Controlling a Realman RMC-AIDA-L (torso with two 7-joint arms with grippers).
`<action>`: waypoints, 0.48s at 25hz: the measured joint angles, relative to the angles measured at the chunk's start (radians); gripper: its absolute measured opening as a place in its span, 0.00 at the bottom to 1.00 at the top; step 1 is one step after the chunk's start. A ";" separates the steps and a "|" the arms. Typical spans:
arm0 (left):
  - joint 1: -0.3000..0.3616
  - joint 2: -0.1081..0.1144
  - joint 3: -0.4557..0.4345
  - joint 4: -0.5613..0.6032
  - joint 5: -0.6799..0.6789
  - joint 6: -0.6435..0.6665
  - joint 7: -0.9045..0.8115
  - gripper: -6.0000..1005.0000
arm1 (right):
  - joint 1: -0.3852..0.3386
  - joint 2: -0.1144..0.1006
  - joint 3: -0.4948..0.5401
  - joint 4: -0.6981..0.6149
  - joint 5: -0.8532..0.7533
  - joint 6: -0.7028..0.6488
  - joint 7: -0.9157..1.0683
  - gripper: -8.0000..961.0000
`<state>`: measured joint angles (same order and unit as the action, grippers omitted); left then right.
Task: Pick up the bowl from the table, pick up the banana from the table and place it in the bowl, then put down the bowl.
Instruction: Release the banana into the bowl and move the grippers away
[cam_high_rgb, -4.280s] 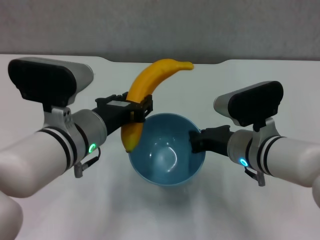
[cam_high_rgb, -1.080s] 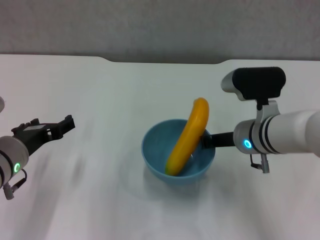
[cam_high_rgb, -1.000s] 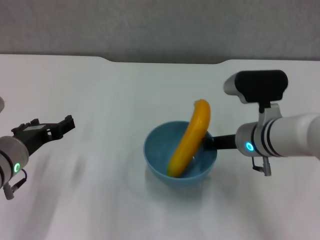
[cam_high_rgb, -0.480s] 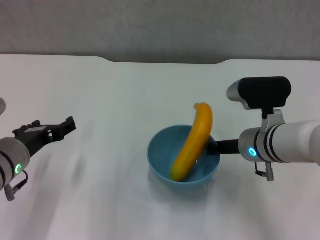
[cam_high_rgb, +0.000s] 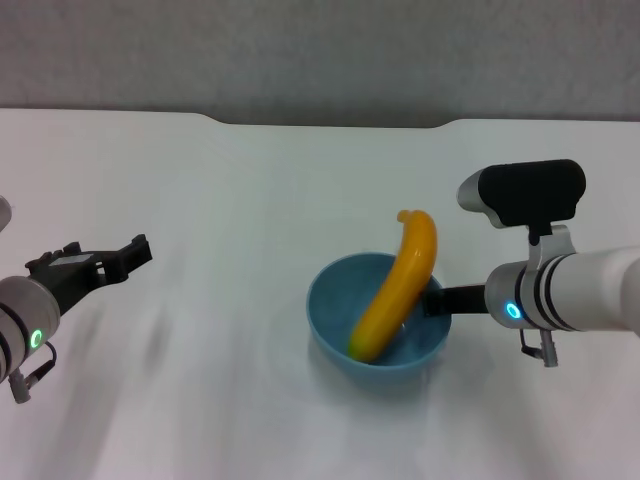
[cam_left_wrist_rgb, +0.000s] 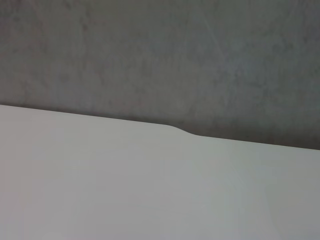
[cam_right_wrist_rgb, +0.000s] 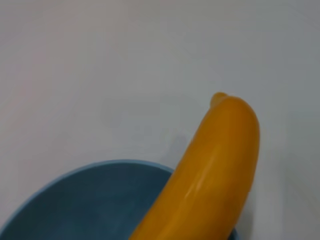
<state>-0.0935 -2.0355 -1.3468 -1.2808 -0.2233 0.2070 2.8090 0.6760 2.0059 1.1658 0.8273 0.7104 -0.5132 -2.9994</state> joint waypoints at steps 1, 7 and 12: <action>0.000 0.000 0.000 0.000 0.000 0.000 0.000 0.90 | 0.000 0.000 0.000 0.000 -0.008 0.002 0.000 0.07; 0.005 0.000 -0.003 0.000 0.000 -0.001 0.000 0.90 | -0.029 0.000 -0.020 0.032 -0.039 0.044 0.000 0.20; 0.011 0.000 -0.006 0.000 0.000 -0.003 0.000 0.90 | -0.096 -0.001 -0.015 0.126 -0.108 0.049 0.001 0.30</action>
<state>-0.0823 -2.0356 -1.3533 -1.2808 -0.2230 0.2044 2.8087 0.5801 2.0047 1.1507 0.9536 0.6022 -0.4646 -2.9985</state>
